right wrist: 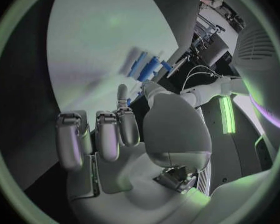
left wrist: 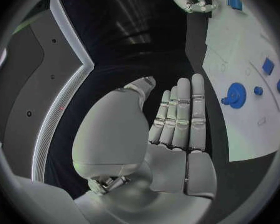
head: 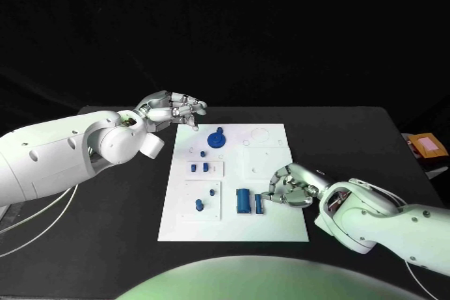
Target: Assemble the parts on the task board
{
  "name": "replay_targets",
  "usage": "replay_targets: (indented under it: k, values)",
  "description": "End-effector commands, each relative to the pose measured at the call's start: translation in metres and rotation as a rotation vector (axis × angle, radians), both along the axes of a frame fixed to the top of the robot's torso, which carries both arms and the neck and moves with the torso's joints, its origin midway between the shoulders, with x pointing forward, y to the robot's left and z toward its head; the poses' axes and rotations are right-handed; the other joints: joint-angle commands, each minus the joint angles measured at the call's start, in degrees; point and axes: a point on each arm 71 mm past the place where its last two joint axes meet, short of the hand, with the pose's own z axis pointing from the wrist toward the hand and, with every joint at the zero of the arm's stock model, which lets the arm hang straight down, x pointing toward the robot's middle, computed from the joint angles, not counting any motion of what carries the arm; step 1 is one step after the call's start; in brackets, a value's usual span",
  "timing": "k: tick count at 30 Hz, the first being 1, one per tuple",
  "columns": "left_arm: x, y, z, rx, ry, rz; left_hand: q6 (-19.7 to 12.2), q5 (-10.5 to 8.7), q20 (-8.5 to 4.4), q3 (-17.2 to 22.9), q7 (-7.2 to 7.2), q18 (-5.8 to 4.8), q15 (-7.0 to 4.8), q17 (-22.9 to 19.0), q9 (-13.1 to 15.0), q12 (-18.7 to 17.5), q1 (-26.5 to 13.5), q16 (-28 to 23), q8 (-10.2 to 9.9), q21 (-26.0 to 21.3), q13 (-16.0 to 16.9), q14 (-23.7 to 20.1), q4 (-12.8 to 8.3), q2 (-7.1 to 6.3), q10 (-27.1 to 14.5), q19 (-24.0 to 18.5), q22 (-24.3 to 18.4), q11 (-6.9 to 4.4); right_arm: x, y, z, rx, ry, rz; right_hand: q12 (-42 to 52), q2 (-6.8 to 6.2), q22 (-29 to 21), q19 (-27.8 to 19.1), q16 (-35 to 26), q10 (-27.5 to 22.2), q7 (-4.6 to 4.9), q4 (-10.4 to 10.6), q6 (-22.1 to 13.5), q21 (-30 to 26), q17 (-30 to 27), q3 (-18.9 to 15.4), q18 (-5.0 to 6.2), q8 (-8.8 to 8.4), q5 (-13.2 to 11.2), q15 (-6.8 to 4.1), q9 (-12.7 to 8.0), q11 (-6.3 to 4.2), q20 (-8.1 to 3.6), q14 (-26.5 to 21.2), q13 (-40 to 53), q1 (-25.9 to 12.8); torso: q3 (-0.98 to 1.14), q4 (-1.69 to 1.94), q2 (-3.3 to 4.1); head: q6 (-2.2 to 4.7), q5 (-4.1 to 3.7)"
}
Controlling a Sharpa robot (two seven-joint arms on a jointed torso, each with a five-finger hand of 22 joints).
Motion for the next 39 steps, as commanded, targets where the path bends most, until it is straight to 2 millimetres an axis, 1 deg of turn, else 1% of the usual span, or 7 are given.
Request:
replay_targets:
  k: [1, 13, 26, 27, 36, 37, 39]
  values:
    - [0.002, -0.002, 0.001, -0.037, -0.027, 0.03, -0.21, 0.0, 0.15, 0.16, 0.28, 0.57, 0.31, -0.45, -0.13, -0.19, 0.23, -1.14, 0.16, -1.15, -0.1, -1.46, 0.68, -0.3, -0.22, -0.53, -0.28, 0.01, 0.019, -0.005, 0.015, 0.324, 0.007, -0.035, -6.82, 1.13, 10.29, -0.81, -3.86, -4.89, 1.77, -0.55, -3.77, -10.27, 4.05, -0.04, 2.75, -2.77, 0.34, 1.41, -1.14, 1.55, 1.44, 3.05, 1.27, 3.98, -0.69, 0.27, -1.01, 0.0, -1.01]
    - [0.013, -0.001, -0.011, -0.095, -0.079, 0.184, 0.23, -0.24, 5.02, 0.37, -0.68, 0.6, 3.95, -9.22, -0.21, -11.87, 1.62, -31.45, 0.7, -22.88, -3.35, -6.89, 3.31, -0.62, 4.91, -5.18, -16.03, 2.06, 0.108, -0.043, 0.029, 0.687, 0.096, -0.294, -48.85, 1.34, -18.71, -24.75, -50.65, -28.43, 4.91, -2.09, -7.62, -68.31, -34.91, 10.2, 9.76, -8.93, -5.84, 5.45, -6.71, 5.23, 5.8, -19.26, -36.13, 15.71, -1.73, 0.44, -3.58, 0.37, -2.32]
    - [0.037, 0.012, -0.048, -0.133, -0.076, 0.413, 0.03, -0.99, 7.23, -2.09, -1.78, 0.02, 6.43, -13.52, -2.23, -23.23, 1.5, -43.85, -3.97, -32.4, -3.44, -10.8, 3.93, -0.11, 5.22, -9.19, -25.66, 1.29, 0.17, -0.06, 0.02, 0.839, 0.077, -0.438, -69.71, 1.94, -46.48, -33.65, -75.89, -25.81, 6.28, -8.79, -4.33, -80.68, -52.45, 16.31, 10.05, -16.07, -8.94, 11.43, -12.72, 9.48, 12.18, -26.85, -67.47, 10.44, -1.03, 0.8, -5.78, 12.35, -1.8]
    - [0.033, 0.005, -0.047, -0.086, -0.053, 0.313, -48.24, -16.31, -9.32, -20.65, -10.45, -9.75, -3.7, -24.49, -12.71, -27.9, -23.48, -54.02, -17.62, -35.93, -7.02, -56.71, -12.02, 11.5, -50.89, -54.99, -39.3, -7.68, 0.167, -0.062, 0.021, 0.726, 0.042, -0.454, -77.89, 9.93, -74.93, -84.03, -86.46, -82.59, -4.39, -16.37, -53.21, -84.22, -74.95, -12.01, -0.48, -28.72, -13.33, 3.78, -34.3, -0.08, -2.13, -84.03, -74.93, -11.88, -1.31, 0.69, -5.13, 7.88, -2.43]
    - [0.023, -0.006, -0.044, -0.077, -0.069, 0.359, -48.24, -16.31, -9.32, -20.65, -10.45, -9.75, -3.7, -24.49, -12.71, -27.9, -40.64, -54.02, -17.62, -35.93, -7.02, -56.71, -12.02, 11.5, -50.89, -54.99, -39.3, -7.68, 0.153, -0.044, 0.026, 0.792, 0.019, -0.474, -77.89, 9.93, -74.93, -84.03, -86.46, -82.59, -4.39, -16.37, -53.21, -84.22, -74.95, -12.01, -0.48, -28.72, -13.33, 3.78, -34.3, -0.08, -2.13, -84.03, -74.93, -64.55, -0.97, 0.91, -4.82, 11.01, -2.11]
    - [0.021, -0.009, -0.044, -0.075, -0.072, 0.368, -48.24, -16.31, -9.32, -20.65, -10.45, -9.75, -3.7, -24.49, -12.71, -27.9, -81.13, -54.02, -17.62, -35.93, -7.02, -56.71, -12.02, 11.5, -50.89, -54.99, -39.3, -7.68, 0.15, -0.04, 0.028, 0.804, 0.014, -0.479, -77.89, 9.93, -74.93, -84.03, -86.46, -82.59, -4.39, -16.37, -53.21, -84.22, -74.95, -12.01, -0.48, -28.72, -13.33, 3.78, -34.3, -0.08, -2.13, -84.03, -74.93, -64.55, -0.9, 0.96, -4.76, 11.63, -2.05]
    - [0.016, -0.014, -0.042, -0.07, -0.08, 0.389, -48.24, -16.31, -9.32, -20.65, -10.45, -9.75, -3.7, -24.49, -12.71, -27.9, -81.13, -54.02, -17.62, -35.93, -7.02, -56.71, -12.02, 11.5, -50.89, -54.99, -39.3, -7.68, 0.143, -0.033, 0.031, 0.832, 0.005, -0.489, -77.89, 9.93, -74.93, -84.03, -86.46, -82.59, -4.39, -16.37, -53.21, -84.22, -74.95, -12.01, -0.48, -28.72, -13.33, 3.78, -34.3, -0.08, -2.13, -84.03, -74.93, -64.55, -0.77, 1.04, -4.63, 12.86, -1.92]
